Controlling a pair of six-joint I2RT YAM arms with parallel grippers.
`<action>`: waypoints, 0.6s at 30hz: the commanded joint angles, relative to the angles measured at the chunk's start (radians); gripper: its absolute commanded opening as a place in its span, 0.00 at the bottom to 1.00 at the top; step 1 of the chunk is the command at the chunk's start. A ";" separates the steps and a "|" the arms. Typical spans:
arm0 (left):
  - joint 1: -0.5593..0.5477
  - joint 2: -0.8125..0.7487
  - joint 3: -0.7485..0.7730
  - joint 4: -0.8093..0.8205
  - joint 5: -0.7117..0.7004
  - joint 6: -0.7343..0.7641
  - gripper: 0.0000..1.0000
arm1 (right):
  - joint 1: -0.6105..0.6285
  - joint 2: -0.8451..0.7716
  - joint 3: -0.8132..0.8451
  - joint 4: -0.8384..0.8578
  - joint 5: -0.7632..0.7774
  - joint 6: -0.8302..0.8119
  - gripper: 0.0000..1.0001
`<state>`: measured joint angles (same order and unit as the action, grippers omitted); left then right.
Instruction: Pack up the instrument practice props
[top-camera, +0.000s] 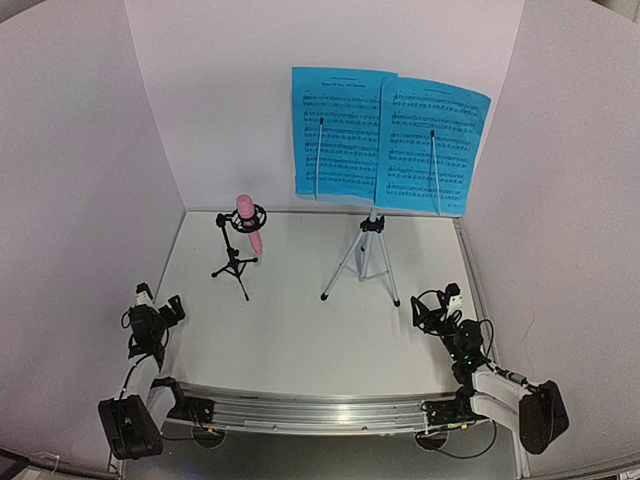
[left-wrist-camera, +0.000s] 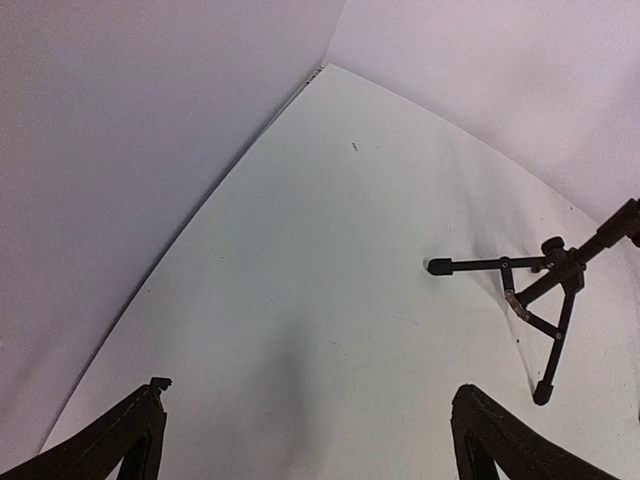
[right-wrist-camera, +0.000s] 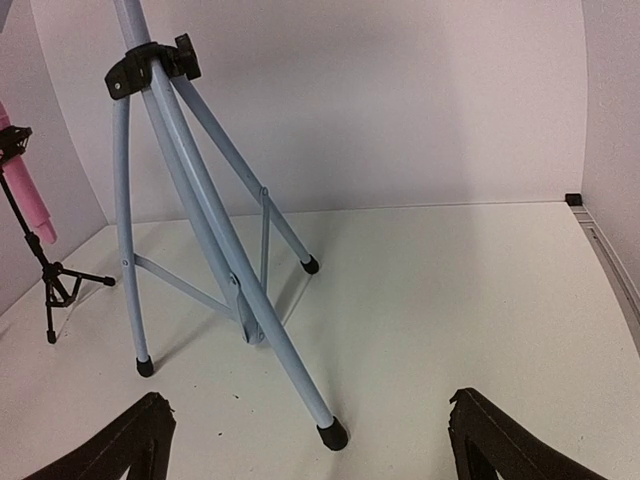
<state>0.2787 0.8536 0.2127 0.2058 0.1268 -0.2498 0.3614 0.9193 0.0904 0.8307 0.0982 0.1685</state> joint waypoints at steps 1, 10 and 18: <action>0.005 0.004 0.027 0.055 0.110 0.096 1.00 | 0.003 0.026 0.068 0.034 -0.032 0.020 0.94; 0.003 0.144 0.276 0.027 0.419 0.019 0.99 | 0.002 0.134 0.187 0.034 -0.141 0.051 0.94; -0.135 0.494 0.616 0.025 0.695 0.247 0.83 | 0.003 0.214 0.277 0.033 -0.218 0.069 0.93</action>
<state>0.2026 1.2158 0.6812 0.2061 0.6263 -0.1430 0.3614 1.1096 0.3098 0.8347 -0.0514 0.2193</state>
